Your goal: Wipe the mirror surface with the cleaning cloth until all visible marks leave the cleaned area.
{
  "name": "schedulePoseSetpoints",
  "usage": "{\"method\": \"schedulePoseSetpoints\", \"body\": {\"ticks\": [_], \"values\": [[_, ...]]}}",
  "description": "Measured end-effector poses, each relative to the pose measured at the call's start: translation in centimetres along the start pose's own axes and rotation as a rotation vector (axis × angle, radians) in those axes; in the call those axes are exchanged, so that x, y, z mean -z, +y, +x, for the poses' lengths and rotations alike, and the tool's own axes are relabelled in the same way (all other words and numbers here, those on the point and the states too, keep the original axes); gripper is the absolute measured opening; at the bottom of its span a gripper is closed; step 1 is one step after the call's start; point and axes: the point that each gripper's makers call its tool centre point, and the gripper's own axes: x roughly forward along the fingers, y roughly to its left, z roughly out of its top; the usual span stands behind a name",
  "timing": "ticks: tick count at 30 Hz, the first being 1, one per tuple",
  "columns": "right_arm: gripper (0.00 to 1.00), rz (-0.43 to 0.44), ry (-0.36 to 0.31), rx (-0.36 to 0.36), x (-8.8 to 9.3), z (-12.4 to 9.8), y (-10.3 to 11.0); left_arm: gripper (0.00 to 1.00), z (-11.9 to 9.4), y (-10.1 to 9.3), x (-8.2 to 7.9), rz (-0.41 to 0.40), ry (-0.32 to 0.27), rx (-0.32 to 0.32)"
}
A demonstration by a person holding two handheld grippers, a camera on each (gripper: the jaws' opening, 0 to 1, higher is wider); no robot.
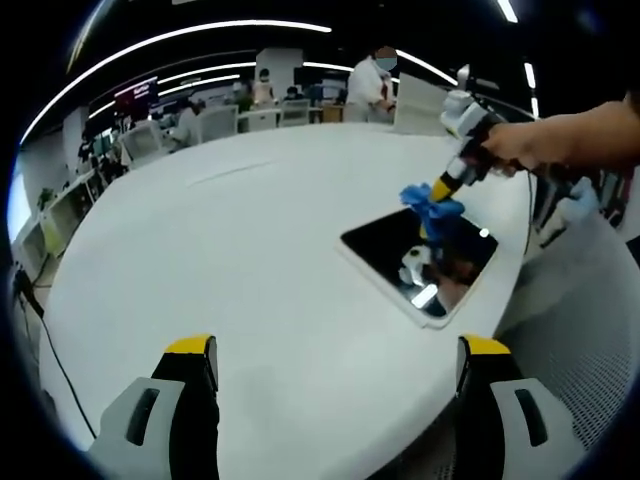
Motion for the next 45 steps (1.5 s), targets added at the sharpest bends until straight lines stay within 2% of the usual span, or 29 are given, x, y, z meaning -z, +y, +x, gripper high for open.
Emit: {"method": "schedulePoseSetpoints", "body": {"ticks": [5,13,19,25,28,34,42,45], "values": [[0.00,-0.019,-0.011,0.006,-0.1,0.0,-0.1,0.99,-0.1,0.7,-0.1,-0.031,-0.021,-0.025],[0.00,-0.013,-0.016,-0.005,-0.2,0.1,-0.2,0.99,0.2,-0.1,-0.1,-0.002,-0.005,0.001],[0.00,-0.008,-0.020,-0.004,-0.2,0.1,-0.2,0.99,0.0,0.4,-0.2,-0.017,-0.011,-0.018],[0.00,-0.024,-0.015,0.005,-0.2,0.0,0.1,0.99,0.1,0.1,-0.2,-0.001,-0.009,-0.005],[0.00,-0.008,-0.063,-0.005,-1.5,-1.1,0.1,0.99,0.1,0.0,-0.2,-0.002,-0.009,-0.004],[0.00,-0.024,-0.100,-0.021,-3.1,-3.3,0.4,0.99,0.1,-0.2,-0.2,0.007,-0.012,0.009],[0.00,-0.039,-0.129,-0.022,-3.1,-5.7,-0.5,0.99,0.1,-0.2,-0.3,0.011,-0.019,0.021],[0.00,-0.045,-0.129,-0.012,-2.7,-6.8,-1.6,0.99,0.1,-0.2,-0.3,0.010,-0.021,0.021]]}}
